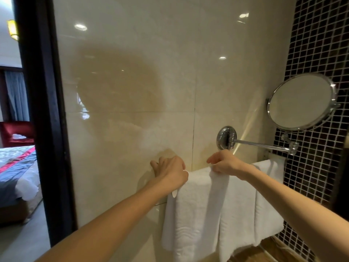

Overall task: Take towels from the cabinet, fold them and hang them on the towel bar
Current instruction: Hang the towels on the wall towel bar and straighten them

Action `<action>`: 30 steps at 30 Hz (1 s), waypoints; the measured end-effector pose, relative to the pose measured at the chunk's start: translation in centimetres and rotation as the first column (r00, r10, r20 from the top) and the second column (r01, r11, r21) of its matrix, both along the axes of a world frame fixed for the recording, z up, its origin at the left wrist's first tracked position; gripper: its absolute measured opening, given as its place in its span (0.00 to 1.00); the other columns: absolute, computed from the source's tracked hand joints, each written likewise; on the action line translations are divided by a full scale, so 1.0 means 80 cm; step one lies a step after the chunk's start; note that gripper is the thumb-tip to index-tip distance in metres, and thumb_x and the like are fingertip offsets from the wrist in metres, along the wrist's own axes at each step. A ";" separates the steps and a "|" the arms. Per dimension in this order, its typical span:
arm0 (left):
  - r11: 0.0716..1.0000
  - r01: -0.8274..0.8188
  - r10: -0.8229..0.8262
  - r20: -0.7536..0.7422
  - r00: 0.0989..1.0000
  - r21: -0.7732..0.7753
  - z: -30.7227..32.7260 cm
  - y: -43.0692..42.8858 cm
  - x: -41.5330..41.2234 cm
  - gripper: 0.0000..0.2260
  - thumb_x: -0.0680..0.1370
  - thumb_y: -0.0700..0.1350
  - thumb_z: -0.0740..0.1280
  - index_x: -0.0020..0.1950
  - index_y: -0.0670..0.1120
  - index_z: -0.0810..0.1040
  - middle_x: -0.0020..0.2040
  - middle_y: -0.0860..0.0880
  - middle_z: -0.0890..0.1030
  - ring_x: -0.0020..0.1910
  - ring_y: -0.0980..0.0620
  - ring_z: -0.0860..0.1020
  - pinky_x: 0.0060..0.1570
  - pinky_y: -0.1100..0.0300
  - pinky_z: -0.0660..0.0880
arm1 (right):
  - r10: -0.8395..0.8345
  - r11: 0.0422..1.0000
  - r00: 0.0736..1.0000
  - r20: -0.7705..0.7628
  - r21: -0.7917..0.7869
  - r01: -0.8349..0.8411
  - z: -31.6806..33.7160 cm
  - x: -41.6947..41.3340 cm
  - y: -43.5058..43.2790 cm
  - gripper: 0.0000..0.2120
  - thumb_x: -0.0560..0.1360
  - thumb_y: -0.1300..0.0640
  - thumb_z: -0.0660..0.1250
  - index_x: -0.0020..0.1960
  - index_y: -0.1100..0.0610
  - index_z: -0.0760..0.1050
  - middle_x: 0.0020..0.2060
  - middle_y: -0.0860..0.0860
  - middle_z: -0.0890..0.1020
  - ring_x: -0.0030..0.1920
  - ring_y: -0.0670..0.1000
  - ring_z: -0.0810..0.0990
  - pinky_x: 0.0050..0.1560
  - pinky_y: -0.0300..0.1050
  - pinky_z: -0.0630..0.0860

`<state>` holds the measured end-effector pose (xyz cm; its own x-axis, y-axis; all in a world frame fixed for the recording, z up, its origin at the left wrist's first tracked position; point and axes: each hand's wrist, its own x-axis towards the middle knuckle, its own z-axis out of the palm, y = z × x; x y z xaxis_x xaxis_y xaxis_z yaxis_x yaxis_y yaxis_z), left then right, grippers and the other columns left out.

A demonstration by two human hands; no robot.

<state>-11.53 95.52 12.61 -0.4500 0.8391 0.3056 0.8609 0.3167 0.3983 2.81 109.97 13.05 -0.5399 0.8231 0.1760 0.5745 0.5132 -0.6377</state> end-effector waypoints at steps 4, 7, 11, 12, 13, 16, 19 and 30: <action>0.995 -0.046 0.026 -0.214 0.977 -0.090 -0.010 -0.004 0.000 0.14 0.71 0.40 0.62 0.53 0.53 0.80 0.56 0.48 0.77 0.57 0.44 0.64 0.51 0.50 0.54 | 0.077 0.991 0.988 0.133 0.103 -0.091 -0.018 0.003 -0.008 0.16 0.72 0.58 0.67 0.60 0.51 0.79 0.60 0.53 0.78 0.60 0.52 0.76 0.63 0.49 0.73; 1.000 0.014 -0.020 -0.307 0.952 -0.019 -0.013 -0.005 0.001 0.14 0.74 0.45 0.62 0.57 0.54 0.80 0.61 0.48 0.72 0.61 0.44 0.63 0.57 0.49 0.56 | 0.040 0.898 0.943 0.329 0.402 -0.179 -0.029 0.009 -0.020 0.14 0.76 0.50 0.62 0.59 0.49 0.78 0.60 0.50 0.78 0.62 0.53 0.75 0.65 0.55 0.67; 0.987 0.157 -0.161 -0.305 0.939 -0.039 -0.020 -0.003 0.002 0.16 0.78 0.54 0.60 0.64 0.54 0.75 0.65 0.51 0.74 0.65 0.47 0.67 0.61 0.49 0.57 | 0.072 0.781 0.915 0.397 0.548 -0.299 -0.038 0.009 -0.038 0.15 0.80 0.48 0.56 0.61 0.49 0.76 0.57 0.50 0.79 0.57 0.54 0.77 0.60 0.52 0.67; 0.984 0.167 -0.178 -0.317 0.932 -0.063 -0.022 -0.003 0.003 0.16 0.78 0.55 0.60 0.63 0.54 0.76 0.64 0.51 0.75 0.64 0.47 0.69 0.61 0.49 0.57 | 0.084 0.772 0.913 0.399 0.554 -0.313 -0.041 0.009 -0.040 0.15 0.80 0.48 0.56 0.62 0.49 0.76 0.56 0.51 0.79 0.55 0.55 0.77 0.58 0.51 0.69; 0.982 0.174 -0.187 -0.334 0.924 -0.067 -0.023 -0.004 0.005 0.13 0.78 0.56 0.59 0.58 0.54 0.78 0.59 0.51 0.77 0.62 0.47 0.70 0.61 0.48 0.57 | 0.097 0.768 0.911 0.400 0.552 -0.324 -0.043 0.008 -0.041 0.16 0.81 0.49 0.56 0.63 0.50 0.76 0.55 0.53 0.80 0.54 0.57 0.78 0.55 0.51 0.70; 0.978 0.192 -0.207 -0.345 0.915 -0.078 -0.024 -0.008 0.008 0.11 0.79 0.54 0.59 0.39 0.51 0.70 0.41 0.52 0.74 0.55 0.46 0.73 0.61 0.48 0.58 | 0.131 0.755 0.908 0.397 0.554 -0.351 -0.049 0.007 -0.041 0.15 0.80 0.51 0.57 0.61 0.51 0.77 0.51 0.54 0.81 0.50 0.59 0.78 0.50 0.53 0.73; 0.979 0.198 -0.205 -0.318 0.926 -0.056 -0.026 -0.008 0.006 0.09 0.79 0.53 0.60 0.40 0.53 0.70 0.40 0.52 0.73 0.55 0.47 0.72 0.62 0.47 0.58 | 0.151 0.763 0.916 0.372 0.545 -0.347 -0.050 0.008 -0.040 0.15 0.80 0.52 0.58 0.62 0.51 0.77 0.52 0.54 0.81 0.51 0.58 0.78 0.50 0.53 0.74; 0.673 0.469 -0.424 -0.222 0.878 0.572 -0.076 -0.041 0.029 0.09 0.72 0.43 0.67 0.50 0.47 0.83 0.48 0.51 0.82 0.51 0.54 0.74 0.55 0.73 0.63 | 0.200 0.785 0.925 0.323 0.511 -0.349 -0.056 0.003 -0.056 0.13 0.78 0.53 0.61 0.60 0.57 0.75 0.55 0.55 0.80 0.55 0.57 0.77 0.56 0.54 0.73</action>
<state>-9.18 92.22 6.51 -0.0302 0.5697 0.8213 0.8674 -0.3934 0.3048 3.06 105.47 8.56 -0.8129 0.4352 0.3870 0.4487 0.8917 -0.0601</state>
